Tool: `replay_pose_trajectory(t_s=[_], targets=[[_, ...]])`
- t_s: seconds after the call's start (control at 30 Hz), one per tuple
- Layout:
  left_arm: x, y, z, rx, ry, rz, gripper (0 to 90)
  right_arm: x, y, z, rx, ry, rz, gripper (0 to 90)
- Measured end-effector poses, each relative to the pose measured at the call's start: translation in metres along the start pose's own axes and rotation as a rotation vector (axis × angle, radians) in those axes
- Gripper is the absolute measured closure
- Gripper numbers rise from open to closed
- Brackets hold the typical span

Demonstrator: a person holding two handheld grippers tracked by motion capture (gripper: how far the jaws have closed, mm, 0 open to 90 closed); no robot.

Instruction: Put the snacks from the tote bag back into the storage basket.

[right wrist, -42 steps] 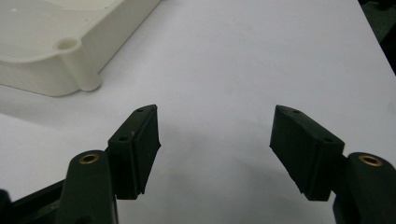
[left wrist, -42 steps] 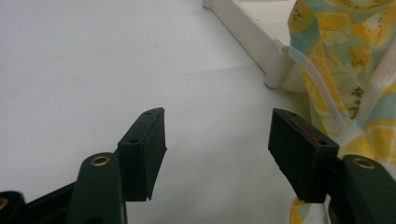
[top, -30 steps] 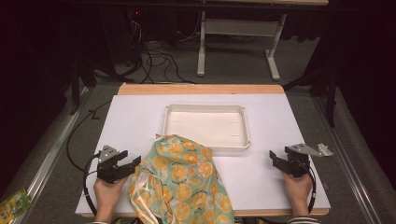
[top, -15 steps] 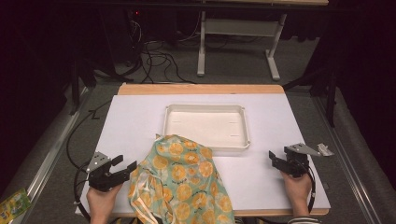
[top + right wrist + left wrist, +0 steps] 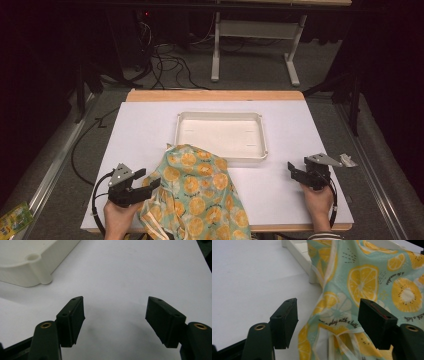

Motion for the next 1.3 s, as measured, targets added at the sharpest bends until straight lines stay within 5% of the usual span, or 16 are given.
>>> replay_pose_trajectory(t_s=[0.27, 1.07, 1.3], targets=[[-0.011, -0.014, -0.001, 0.024, -0.010, -0.038, 37.4, 0.001, 0.000, 0.000, -0.002, 0.003, 0.002, 31.7], [-0.029, -0.024, 0.008, 0.067, -0.114, -0.156, 85.3, 0.002, 0.000, 0.000, 0.002, 0.013, -0.002, 31.6], [-0.034, -0.027, 0.014, 0.059, -0.114, -0.185, 89.5, 0.003, 0.000, 0.000, 0.007, 0.020, -0.004, 31.3]])
Point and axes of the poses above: each handheld gripper's, and its own axes: y roughly backward along the jaws, z roughly out of its top, x roughly to its left, the point moved 1 cm from there along -y, roughly forward along the jaws, and after that the axes turned 12 degrees about -x, right-handed, at the moved point
